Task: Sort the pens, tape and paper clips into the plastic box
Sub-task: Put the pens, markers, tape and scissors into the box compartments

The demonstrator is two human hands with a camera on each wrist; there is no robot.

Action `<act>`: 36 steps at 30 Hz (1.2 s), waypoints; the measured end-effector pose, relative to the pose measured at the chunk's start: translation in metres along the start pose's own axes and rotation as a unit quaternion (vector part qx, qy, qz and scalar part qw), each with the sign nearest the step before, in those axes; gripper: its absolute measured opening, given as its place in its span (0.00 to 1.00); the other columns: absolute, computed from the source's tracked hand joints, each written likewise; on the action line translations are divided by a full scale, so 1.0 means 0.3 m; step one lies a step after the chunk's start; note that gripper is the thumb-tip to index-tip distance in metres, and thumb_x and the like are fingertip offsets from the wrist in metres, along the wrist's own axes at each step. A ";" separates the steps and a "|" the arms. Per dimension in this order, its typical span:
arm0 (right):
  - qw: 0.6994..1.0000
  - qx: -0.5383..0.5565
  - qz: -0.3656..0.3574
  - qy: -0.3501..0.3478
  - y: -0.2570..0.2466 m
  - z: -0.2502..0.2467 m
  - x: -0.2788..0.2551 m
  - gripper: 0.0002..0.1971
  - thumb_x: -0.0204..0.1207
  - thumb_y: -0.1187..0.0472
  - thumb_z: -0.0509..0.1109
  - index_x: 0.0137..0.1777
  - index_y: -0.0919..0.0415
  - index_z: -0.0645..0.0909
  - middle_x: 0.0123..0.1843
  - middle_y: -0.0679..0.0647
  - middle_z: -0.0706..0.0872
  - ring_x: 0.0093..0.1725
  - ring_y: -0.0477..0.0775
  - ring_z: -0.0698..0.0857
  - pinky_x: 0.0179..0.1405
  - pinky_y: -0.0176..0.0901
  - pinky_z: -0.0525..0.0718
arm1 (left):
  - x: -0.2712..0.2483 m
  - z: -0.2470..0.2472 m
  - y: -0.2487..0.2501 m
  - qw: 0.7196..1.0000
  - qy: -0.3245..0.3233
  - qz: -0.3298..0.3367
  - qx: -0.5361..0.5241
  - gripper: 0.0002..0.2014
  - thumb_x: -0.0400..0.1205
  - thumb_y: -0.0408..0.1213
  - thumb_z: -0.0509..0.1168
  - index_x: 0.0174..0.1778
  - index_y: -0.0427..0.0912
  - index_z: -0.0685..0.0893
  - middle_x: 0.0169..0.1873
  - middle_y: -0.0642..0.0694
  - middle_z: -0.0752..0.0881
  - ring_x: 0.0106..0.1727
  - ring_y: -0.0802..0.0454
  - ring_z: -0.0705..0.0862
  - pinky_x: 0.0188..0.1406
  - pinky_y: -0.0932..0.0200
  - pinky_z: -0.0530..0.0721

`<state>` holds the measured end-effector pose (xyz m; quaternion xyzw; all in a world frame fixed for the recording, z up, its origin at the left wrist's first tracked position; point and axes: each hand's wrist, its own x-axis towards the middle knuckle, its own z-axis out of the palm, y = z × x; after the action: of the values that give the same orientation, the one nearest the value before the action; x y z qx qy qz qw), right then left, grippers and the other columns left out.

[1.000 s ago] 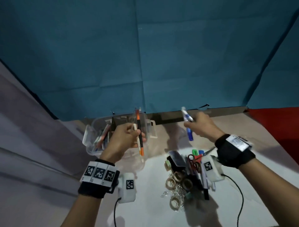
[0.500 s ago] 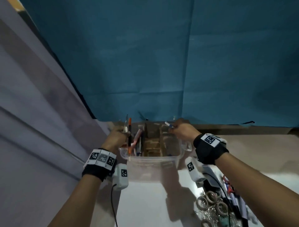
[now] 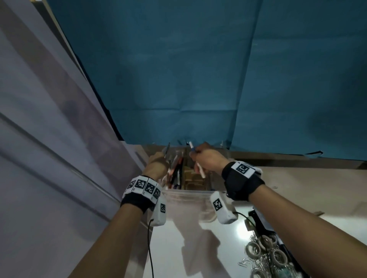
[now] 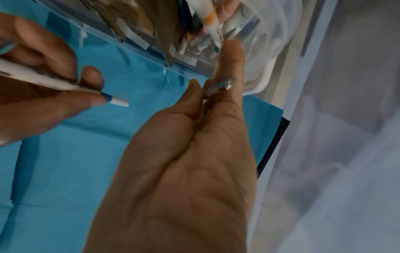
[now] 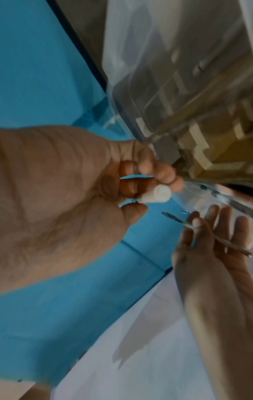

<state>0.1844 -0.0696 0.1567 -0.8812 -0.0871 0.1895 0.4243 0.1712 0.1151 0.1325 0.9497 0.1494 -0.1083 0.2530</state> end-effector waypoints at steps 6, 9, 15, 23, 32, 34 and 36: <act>0.998 0.009 0.033 -0.045 -0.087 0.152 0.058 0.19 0.88 0.53 0.58 0.59 0.70 0.80 0.32 0.58 0.83 0.28 0.56 0.82 0.24 0.44 0.79 | -0.015 0.018 -0.012 0.999 -0.007 0.019 0.028 0.23 0.82 0.23 0.63 0.75 0.36 0.76 0.64 0.34 0.82 0.57 0.39 0.84 0.53 0.58 0.83; 0.997 0.001 0.043 -0.065 -0.077 0.169 0.046 0.15 0.88 0.53 0.58 0.55 0.66 0.77 0.31 0.56 0.82 0.26 0.55 0.83 0.28 0.48 0.87 | -0.024 0.015 -0.032 0.999 0.002 0.030 0.016 0.19 0.80 0.20 0.60 0.67 0.31 0.81 0.66 0.33 0.80 0.60 0.37 0.83 0.48 0.58 0.81; 0.996 -0.011 0.034 -0.084 -0.027 0.146 0.014 0.12 0.85 0.60 0.62 0.47 0.68 0.82 0.35 0.65 0.87 0.31 0.62 0.87 0.41 0.56 0.91 | -0.054 0.045 0.012 0.999 -0.037 0.014 -0.001 0.10 0.82 0.23 0.62 0.54 0.31 0.87 0.50 0.34 0.90 0.52 0.38 0.90 0.44 0.54 0.88; 0.996 -0.017 0.031 -0.078 0.006 0.038 -0.038 0.13 0.85 0.60 0.64 0.56 0.71 0.83 0.45 0.71 0.90 0.32 0.58 0.87 0.35 0.47 0.89 | -0.085 0.063 0.044 0.999 0.022 0.019 0.046 0.15 0.86 0.23 0.60 0.68 0.29 0.80 0.66 0.30 0.83 0.69 0.38 0.81 0.76 0.47 0.72; 1.000 -0.013 0.002 -0.019 0.109 -0.188 -0.189 0.10 0.84 0.62 0.67 0.44 0.68 0.83 0.32 0.63 0.87 0.23 0.53 0.84 0.23 0.41 0.84 | -0.243 0.070 0.196 0.982 0.046 0.176 0.056 0.08 0.83 0.27 0.62 0.49 0.35 0.87 0.47 0.34 0.89 0.51 0.36 0.87 0.45 0.48 0.81; 1.000 -0.014 0.005 0.002 0.165 -0.252 -0.247 0.11 0.84 0.63 0.66 0.40 0.68 0.81 0.31 0.64 0.87 0.22 0.55 0.83 0.23 0.43 0.83 | -0.318 0.119 0.285 0.966 0.039 0.254 0.023 0.08 0.84 0.34 0.63 0.49 0.40 0.89 0.45 0.38 0.90 0.48 0.40 0.88 0.47 0.49 0.86; 0.999 -0.029 0.023 0.010 0.248 -0.308 -0.310 0.13 0.85 0.63 0.66 0.39 0.67 0.81 0.31 0.63 0.87 0.23 0.54 0.83 0.22 0.41 0.82 | -0.389 0.200 0.358 0.952 -0.008 0.307 -0.011 0.09 0.84 0.38 0.64 0.49 0.45 0.91 0.43 0.42 0.92 0.45 0.46 0.90 0.48 0.52 0.88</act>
<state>0.1367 -0.2114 0.1754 -0.8965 -0.0681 0.1883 0.3953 0.0911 -0.0312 0.1625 0.9460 -0.1498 -0.0313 0.2856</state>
